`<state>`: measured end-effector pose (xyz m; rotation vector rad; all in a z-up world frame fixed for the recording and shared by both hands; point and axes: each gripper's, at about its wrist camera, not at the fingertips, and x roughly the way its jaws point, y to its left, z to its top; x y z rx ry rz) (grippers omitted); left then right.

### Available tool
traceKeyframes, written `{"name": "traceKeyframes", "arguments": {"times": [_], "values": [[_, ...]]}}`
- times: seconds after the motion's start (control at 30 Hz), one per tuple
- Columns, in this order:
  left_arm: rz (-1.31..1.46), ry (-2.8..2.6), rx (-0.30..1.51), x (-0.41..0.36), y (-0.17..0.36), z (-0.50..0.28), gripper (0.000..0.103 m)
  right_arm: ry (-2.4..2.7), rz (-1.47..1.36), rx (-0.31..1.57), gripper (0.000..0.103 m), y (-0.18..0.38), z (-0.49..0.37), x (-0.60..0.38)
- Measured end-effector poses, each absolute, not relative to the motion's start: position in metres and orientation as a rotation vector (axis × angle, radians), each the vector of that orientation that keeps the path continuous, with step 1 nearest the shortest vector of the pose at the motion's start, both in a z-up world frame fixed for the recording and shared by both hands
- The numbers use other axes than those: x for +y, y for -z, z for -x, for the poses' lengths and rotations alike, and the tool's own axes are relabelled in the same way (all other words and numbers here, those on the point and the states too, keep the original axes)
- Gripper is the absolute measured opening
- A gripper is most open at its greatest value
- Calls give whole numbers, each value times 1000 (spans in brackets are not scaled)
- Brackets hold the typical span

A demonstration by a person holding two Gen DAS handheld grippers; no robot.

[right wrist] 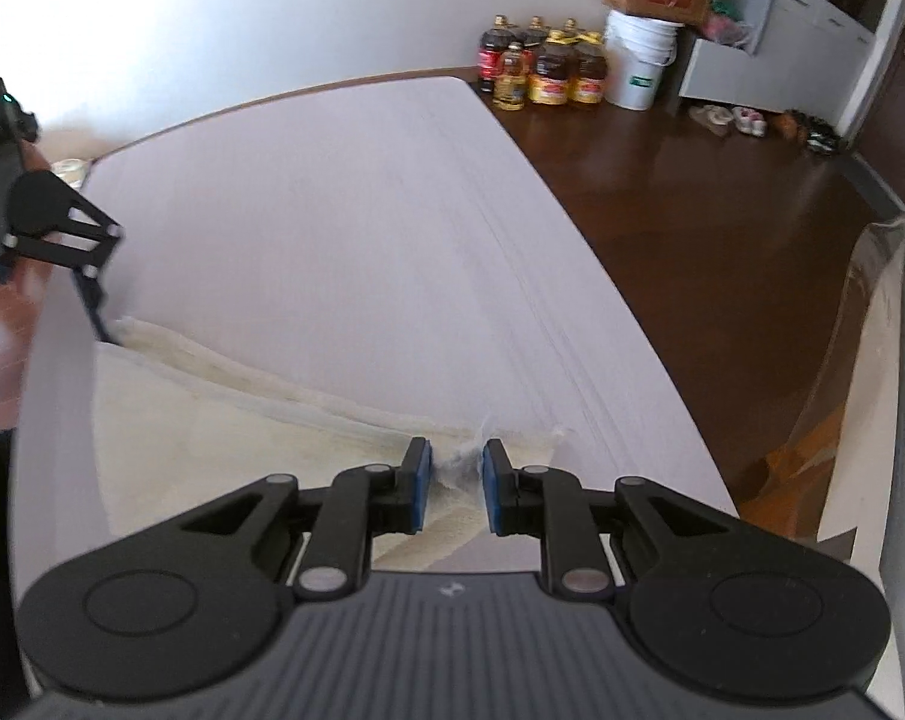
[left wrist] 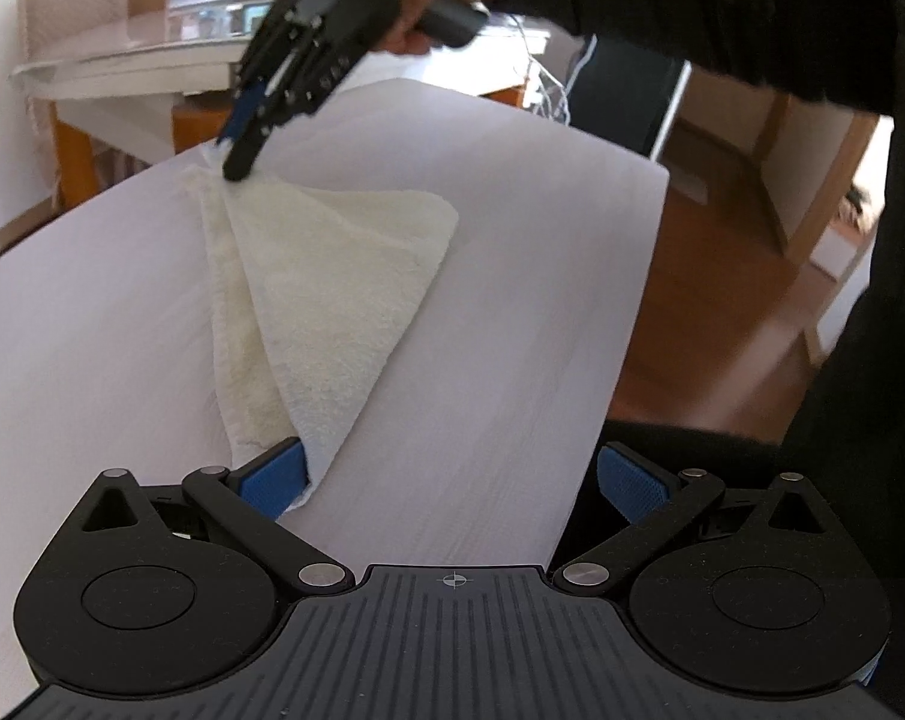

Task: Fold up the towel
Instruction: 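Lay the corner onto the opposite triangle corner and open the right gripper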

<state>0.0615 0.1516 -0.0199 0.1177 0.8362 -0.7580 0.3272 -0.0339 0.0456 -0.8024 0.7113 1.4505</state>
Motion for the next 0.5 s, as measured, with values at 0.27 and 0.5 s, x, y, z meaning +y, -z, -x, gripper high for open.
{"name": "traceKeyframes", "arguments": {"times": [0.27, 0.5], "values": [[-91, 735, 828, 145, 12, -60, 103, -1477, 682, 696, 10, -66, -331, -44], [-8, 682, 790, 161, 3, -60, 103, -1429, 567, 639, 10, -88, -342, -55]]}}
